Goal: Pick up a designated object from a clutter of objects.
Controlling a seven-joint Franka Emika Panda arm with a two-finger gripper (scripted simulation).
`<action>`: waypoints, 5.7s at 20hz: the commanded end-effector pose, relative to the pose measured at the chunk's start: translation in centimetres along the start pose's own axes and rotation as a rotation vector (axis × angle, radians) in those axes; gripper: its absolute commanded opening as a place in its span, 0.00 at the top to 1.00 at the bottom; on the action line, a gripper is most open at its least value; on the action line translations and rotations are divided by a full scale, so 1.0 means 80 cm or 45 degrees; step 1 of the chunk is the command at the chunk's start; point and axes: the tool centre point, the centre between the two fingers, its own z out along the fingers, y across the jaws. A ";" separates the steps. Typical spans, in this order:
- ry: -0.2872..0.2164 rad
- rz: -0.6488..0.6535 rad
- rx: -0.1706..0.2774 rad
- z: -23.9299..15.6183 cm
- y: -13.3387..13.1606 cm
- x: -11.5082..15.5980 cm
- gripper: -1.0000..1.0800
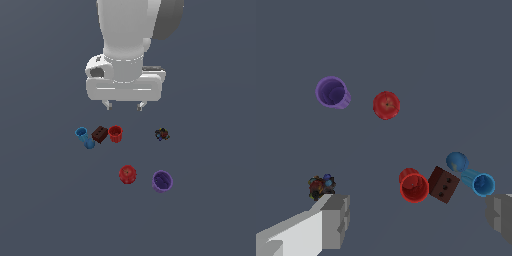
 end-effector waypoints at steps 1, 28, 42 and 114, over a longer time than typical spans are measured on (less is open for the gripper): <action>0.000 0.000 0.000 0.000 0.000 0.000 0.38; -0.010 -0.080 -0.011 0.059 -0.023 0.072 0.38; -0.015 -0.267 -0.010 0.192 -0.100 0.159 0.38; -0.018 -0.373 0.008 0.042 -0.007 0.175 1.00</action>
